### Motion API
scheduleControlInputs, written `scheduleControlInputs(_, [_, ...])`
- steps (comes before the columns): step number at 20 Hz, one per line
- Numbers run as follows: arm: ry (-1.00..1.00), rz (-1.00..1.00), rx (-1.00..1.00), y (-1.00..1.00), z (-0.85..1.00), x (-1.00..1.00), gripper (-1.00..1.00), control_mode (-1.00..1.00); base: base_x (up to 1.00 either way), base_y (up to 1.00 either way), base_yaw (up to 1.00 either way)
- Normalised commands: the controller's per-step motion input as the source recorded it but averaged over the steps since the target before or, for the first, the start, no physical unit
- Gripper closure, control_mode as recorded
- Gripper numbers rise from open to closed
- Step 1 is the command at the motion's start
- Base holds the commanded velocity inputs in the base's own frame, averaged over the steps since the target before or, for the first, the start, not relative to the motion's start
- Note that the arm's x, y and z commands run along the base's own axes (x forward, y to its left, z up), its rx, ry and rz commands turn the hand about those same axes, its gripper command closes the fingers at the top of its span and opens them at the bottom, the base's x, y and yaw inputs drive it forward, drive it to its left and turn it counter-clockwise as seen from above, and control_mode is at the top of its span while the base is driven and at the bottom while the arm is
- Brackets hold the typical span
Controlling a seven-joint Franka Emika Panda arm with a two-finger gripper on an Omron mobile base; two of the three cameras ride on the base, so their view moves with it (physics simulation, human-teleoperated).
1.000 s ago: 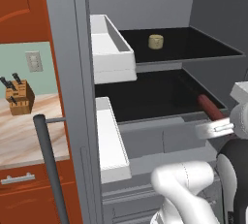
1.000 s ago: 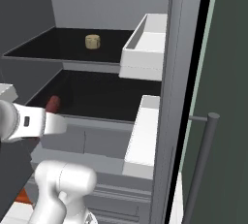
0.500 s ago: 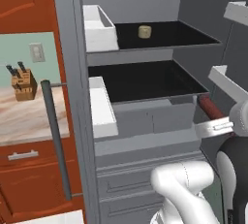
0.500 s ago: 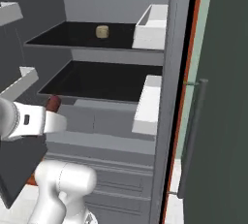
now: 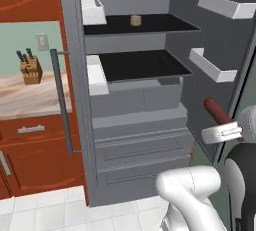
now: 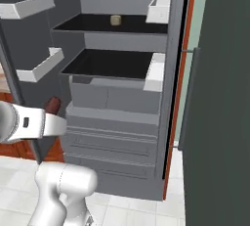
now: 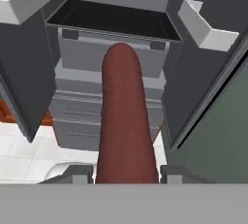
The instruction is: Retrieve the sausage and cheese from the fridge and place them on the cutting board on the counter.
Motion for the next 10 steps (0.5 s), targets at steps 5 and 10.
scheduleControlInputs(5, [0.0,0.0,0.0,0.0,0.0,0.0,1.0,1.0,-0.58,0.08,0.18])
scheduleControlInputs(10, [0.0,0.0,0.0,0.0,0.0,0.0,1.0,1.0,-0.32,0.02,0.44])
